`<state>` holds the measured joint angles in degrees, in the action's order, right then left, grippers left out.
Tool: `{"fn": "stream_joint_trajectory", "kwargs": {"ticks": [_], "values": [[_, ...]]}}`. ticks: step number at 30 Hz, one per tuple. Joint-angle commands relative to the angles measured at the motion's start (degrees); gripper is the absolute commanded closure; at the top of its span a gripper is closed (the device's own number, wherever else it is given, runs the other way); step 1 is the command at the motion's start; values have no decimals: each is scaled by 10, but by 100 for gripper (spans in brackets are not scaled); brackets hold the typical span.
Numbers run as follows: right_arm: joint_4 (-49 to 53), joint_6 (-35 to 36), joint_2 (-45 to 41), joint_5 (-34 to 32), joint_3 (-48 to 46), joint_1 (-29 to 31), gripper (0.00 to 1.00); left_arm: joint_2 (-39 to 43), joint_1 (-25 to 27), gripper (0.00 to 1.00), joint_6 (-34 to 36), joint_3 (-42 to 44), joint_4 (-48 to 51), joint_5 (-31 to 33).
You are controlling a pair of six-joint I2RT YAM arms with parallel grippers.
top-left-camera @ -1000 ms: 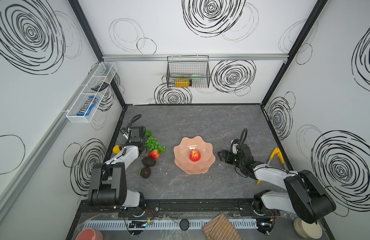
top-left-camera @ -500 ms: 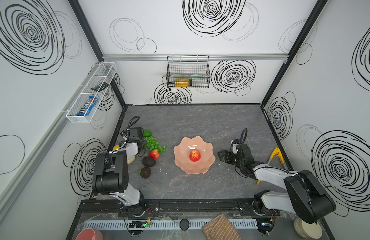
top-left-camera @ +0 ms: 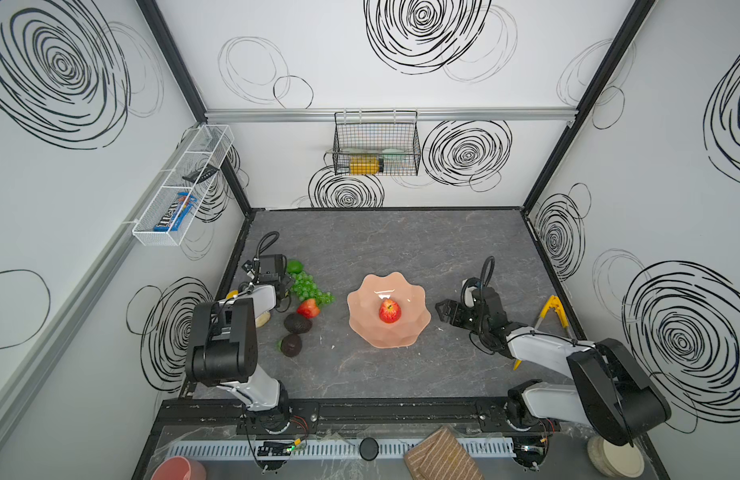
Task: Place and organize the fake fruits in the fruit bowl
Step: 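Lower the left gripper onto the yellow lemon, close and lift it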
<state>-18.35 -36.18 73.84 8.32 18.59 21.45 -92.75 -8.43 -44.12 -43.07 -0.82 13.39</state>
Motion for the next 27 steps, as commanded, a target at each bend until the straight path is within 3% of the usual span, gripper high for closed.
{"fn": "stream_joint_trajectory", "kwargs": {"ticks": [1,7,13,19,22,27], "values": [[15,-6,7,-5,5,-2,11,-7,-3,24,1,-2,-10,-7],[14,-6,4,-7,5,-2,11,15,-2,36,-6,15,-27,-8],[14,-5,3,-9,5,-2,11,99,10,38,-30,62,-71,-7],[17,-4,-5,-12,4,-2,11,208,59,38,-41,100,-85,25],[37,-4,-21,-12,11,-2,11,268,98,38,-28,117,-87,50],[77,-7,-80,14,32,-1,10,323,226,38,30,123,-116,88]]}}
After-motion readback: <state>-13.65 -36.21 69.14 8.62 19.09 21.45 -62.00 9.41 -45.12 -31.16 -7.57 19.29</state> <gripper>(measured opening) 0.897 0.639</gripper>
